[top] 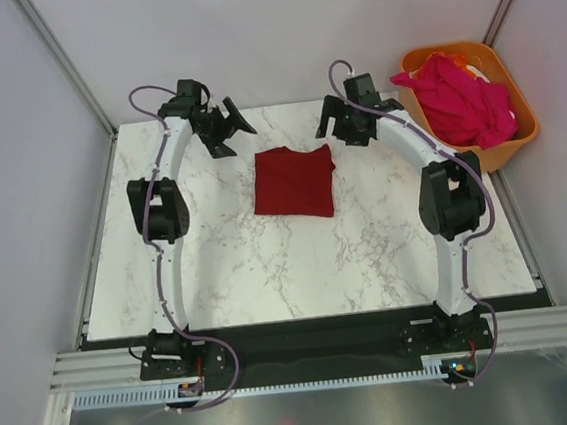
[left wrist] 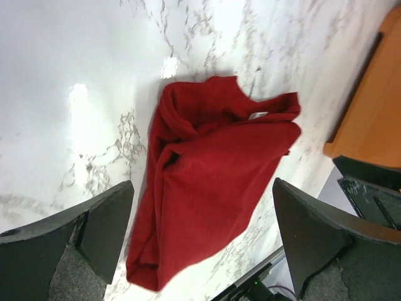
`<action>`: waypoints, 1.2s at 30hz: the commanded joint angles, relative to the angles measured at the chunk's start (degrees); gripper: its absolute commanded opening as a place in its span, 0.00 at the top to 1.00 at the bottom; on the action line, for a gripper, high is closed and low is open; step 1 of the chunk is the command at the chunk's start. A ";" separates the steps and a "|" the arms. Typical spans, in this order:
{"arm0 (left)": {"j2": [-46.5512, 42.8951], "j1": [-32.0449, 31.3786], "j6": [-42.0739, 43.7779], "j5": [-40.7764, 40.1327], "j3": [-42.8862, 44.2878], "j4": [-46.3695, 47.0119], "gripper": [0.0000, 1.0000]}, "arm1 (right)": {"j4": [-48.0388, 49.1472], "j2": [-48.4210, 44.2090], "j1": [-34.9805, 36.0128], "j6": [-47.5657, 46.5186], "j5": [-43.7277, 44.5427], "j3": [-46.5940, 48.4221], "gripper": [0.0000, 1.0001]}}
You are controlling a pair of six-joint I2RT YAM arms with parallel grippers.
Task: Fold and stack the t-shirts
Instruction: Fold the tshirt, then neatly place the folded tshirt to the corner
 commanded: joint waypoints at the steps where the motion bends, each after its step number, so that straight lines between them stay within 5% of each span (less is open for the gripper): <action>1: -11.65 1.53 1.18 -2.04 -4.38 2.43 0.00 | 3.55 -8.54 2.59 -3.22 0.12 -1.98 0.02; 4: -15.97 1.18 2.23 -3.19 -11.23 2.52 0.10 | 8.03 -8.37 5.05 -2.44 -12.43 -4.27 0.17; 5: -17.29 1.09 2.58 -3.54 -13.18 2.52 0.12 | 10.13 -7.23 5.32 -1.31 -16.04 -5.15 0.37; 7: -19.32 1.00 3.20 -5.12 -18.37 2.52 0.22 | 18.56 -3.73 5.67 4.84 -28.34 -7.17 0.58; 9: -22.83 1.00 3.20 -5.57 -21.88 3.04 0.24 | 25.76 -0.39 6.11 9.75 -35.81 -7.01 0.64; 19: -31.72 -0.92 3.64 -1.09 -40.17 9.80 0.26 | 48.81 21.41 0.68 27.77 -45.60 -2.08 0.70; 28: -25.23 -9.35 -0.30 2.25 -34.04 13.67 0.27 | 73.77 28.02 -2.50 43.18 -50.61 -7.88 0.68; 36: -20.21 -12.97 -7.51 -2.41 -32.53 20.34 0.31 | 74.14 27.49 -2.58 42.39 -50.79 -10.69 0.63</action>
